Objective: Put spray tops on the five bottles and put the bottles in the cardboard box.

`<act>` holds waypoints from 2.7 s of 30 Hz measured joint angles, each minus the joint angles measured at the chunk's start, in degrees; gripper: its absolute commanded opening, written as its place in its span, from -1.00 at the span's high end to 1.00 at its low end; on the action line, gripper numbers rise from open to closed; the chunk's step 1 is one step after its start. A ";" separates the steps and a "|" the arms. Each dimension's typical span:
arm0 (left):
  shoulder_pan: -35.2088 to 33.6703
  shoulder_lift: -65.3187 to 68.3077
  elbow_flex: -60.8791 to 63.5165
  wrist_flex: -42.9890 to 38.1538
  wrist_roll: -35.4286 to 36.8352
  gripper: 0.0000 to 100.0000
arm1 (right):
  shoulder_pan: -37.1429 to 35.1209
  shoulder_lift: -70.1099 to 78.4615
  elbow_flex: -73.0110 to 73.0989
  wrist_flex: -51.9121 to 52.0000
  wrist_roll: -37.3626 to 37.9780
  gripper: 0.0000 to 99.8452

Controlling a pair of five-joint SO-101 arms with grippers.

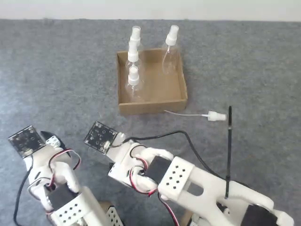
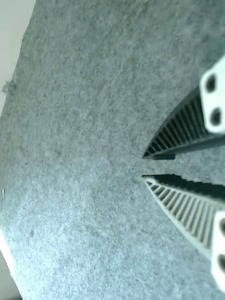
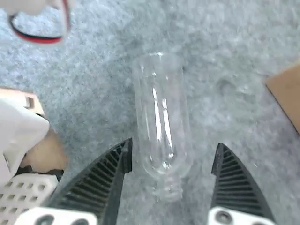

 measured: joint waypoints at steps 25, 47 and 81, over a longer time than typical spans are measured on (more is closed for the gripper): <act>0.00 0.00 0.00 0.00 0.00 0.90 | 2.90 13.10 1.93 -13.36 6.24 0.71; 0.00 0.00 0.00 0.00 0.00 0.90 | 8.35 13.10 -7.56 8.00 9.85 0.70; 0.00 0.00 0.00 0.00 0.00 0.90 | 5.98 23.21 -11.52 6.68 10.02 0.77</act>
